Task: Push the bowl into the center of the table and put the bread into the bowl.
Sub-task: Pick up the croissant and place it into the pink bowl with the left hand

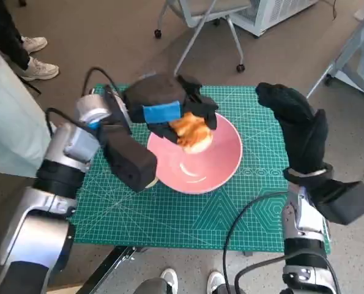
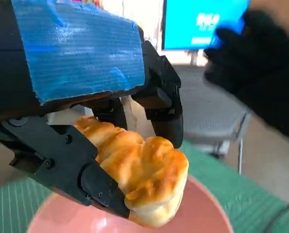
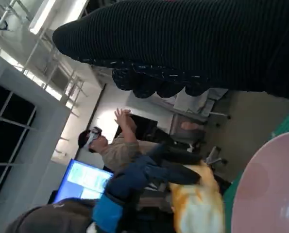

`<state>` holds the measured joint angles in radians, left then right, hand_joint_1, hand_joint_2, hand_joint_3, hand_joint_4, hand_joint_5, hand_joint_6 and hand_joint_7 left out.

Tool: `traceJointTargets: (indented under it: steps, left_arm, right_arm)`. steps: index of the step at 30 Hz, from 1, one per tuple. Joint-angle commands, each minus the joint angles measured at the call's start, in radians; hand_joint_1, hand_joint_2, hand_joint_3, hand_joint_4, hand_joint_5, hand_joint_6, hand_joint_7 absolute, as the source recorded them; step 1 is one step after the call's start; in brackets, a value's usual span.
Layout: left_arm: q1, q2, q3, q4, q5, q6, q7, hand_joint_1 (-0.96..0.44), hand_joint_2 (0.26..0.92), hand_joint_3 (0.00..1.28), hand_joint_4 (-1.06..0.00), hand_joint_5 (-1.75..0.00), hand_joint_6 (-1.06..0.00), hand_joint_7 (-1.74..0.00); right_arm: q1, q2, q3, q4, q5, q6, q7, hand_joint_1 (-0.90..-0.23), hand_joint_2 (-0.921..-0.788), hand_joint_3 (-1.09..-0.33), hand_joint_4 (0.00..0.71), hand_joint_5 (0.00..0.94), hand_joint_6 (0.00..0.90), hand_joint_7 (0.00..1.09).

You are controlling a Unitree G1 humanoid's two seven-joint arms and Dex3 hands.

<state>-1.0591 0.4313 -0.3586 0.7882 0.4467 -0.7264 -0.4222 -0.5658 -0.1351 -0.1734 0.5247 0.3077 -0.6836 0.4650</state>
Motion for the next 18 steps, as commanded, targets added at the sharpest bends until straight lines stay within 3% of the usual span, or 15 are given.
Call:
traceJointTargets:
  steps: [1,2,3,4,7,11,18]
  left_arm:
    - [-0.026,-0.023,-0.022,0.060,0.018,0.022,-0.017,-0.10,0.868,0.15,-0.49,-0.56,-0.48,-1.00]
    - [-0.024,-0.024,-0.025,0.068,0.020,0.039,-0.029,-0.06,0.835,0.11,-0.44,-0.36,-0.44,-0.70]
    - [-0.022,-0.025,-0.027,0.073,0.021,0.050,-0.036,-0.06,0.835,0.11,-0.44,-0.36,-0.44,-0.70]
    - [-0.019,-0.023,-0.029,0.072,0.019,0.067,-0.052,-0.03,0.804,0.07,-0.35,-0.19,-0.41,-0.39]
    - [-0.009,-0.017,-0.027,0.053,0.008,0.105,-0.093,-0.04,0.768,0.03,-0.18,-0.06,-0.32,-0.13]
    - [0.018,0.000,-0.013,-0.006,-0.018,0.150,-0.151,-0.10,0.752,0.01,-0.08,-0.01,-0.26,-0.03]
    - [0.087,0.055,0.030,-0.164,-0.068,0.219,-0.219,-0.16,0.745,0.01,-0.01,0.00,-0.21,0.00]
  right_arm:
    - [0.032,0.000,-0.003,-0.007,-0.015,0.004,-0.019,-0.696,-0.921,-0.843,0.179,0.001,0.043,0.55]
    - [0.033,0.000,-0.003,-0.008,-0.015,0.004,-0.021,-0.694,-0.921,-0.842,0.180,0.001,0.044,0.55]
    - [0.034,0.001,-0.003,-0.009,-0.015,0.003,-0.024,-0.694,-0.921,-0.842,0.180,0.001,0.044,0.55]
    - [0.034,0.001,-0.003,-0.010,-0.015,0.002,-0.025,-0.692,-0.921,-0.842,0.180,0.001,0.045,0.55]
    - [0.034,0.001,-0.003,-0.009,-0.017,-0.002,-0.030,-0.685,-0.921,-0.841,0.181,0.002,0.048,0.55]
    - [0.032,0.001,-0.001,-0.006,-0.017,-0.007,-0.032,-0.676,-0.921,-0.842,0.181,0.002,0.051,0.54]
    - [0.028,0.007,0.005,-0.002,-0.021,-0.008,-0.036,-0.672,-0.921,-0.846,0.180,0.001,0.052,0.54]
